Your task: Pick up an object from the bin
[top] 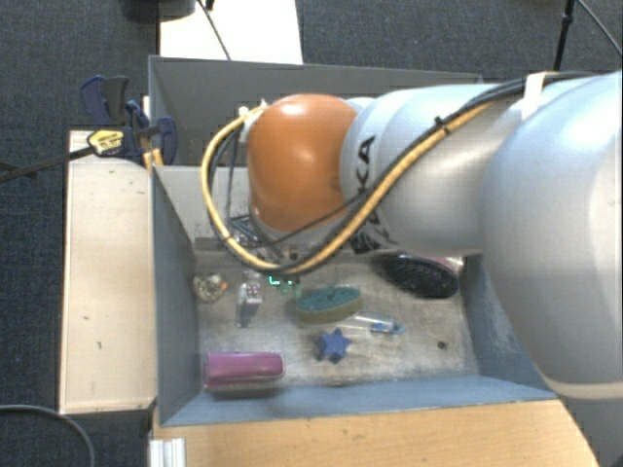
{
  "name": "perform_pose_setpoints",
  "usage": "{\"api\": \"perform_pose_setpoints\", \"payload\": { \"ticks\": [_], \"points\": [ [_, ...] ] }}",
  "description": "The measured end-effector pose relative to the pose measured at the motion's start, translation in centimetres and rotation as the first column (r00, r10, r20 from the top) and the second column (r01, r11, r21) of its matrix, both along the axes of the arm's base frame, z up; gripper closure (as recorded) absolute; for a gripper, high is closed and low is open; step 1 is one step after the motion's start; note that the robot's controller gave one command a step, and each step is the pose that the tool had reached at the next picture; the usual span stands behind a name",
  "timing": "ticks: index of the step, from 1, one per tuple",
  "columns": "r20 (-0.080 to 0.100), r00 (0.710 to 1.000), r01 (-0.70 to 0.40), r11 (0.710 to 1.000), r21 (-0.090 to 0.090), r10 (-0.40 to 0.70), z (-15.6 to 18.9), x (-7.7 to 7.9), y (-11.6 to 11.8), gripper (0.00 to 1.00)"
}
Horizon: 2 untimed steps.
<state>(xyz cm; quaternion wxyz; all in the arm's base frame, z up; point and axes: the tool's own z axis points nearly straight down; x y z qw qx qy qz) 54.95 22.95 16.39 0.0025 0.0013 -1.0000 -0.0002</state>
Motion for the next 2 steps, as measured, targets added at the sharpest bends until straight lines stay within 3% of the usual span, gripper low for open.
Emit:
{"api": "perform_pose_setpoints", "payload": {
  "ticks": [1,2],
  "points": [
    [0.005,0.993,-0.119,0.993,-0.003,0.119,-2.2,3.5,-7.0,0.00],
    [0.005,0.970,-0.244,0.970,-0.004,0.244,-2.1,1.7,-15.6,0.00]
  ]
}}
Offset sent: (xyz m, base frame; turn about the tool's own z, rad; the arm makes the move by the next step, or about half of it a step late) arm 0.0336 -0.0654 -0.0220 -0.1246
